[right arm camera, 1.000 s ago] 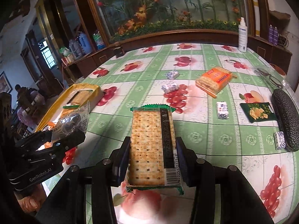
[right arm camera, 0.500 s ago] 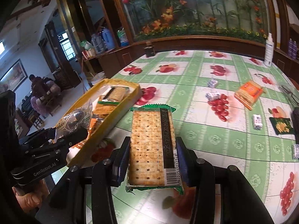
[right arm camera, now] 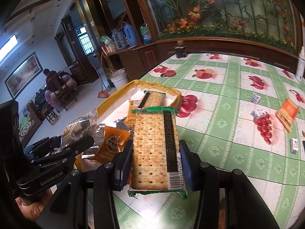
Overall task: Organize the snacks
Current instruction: 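Carry both packs over the tray and open both tools inside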
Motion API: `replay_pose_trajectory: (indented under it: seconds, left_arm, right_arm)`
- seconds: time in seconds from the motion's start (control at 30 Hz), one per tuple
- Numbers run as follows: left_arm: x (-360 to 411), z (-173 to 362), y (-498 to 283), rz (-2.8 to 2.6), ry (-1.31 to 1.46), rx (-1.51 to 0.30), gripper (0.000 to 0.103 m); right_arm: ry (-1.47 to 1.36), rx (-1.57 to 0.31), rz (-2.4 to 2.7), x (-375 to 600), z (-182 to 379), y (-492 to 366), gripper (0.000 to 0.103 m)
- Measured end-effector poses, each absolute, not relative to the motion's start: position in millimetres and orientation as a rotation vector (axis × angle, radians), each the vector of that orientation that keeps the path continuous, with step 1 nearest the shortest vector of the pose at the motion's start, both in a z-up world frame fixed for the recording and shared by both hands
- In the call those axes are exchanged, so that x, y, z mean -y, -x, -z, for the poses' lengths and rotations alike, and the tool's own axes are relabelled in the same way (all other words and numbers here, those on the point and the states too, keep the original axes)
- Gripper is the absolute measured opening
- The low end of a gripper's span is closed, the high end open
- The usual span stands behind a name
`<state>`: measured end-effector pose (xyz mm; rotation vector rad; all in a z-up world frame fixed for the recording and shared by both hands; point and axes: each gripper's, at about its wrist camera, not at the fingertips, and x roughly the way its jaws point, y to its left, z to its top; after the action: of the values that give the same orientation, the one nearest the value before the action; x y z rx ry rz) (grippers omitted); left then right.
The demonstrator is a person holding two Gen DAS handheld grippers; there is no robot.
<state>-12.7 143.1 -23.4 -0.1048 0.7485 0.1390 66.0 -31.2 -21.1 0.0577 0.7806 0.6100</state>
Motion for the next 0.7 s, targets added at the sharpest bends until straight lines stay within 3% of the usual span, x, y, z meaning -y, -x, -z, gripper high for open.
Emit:
replay_pose_trajectory:
  seconds: [0.7]
  left_arm:
    - [-182.9, 45.8, -16.5, -0.204, 0.149, -0.806, 0.053]
  right_arm:
    - [-0.034, -0.794, -0.699, -63.3, 33.3, -127.9, 0.047]
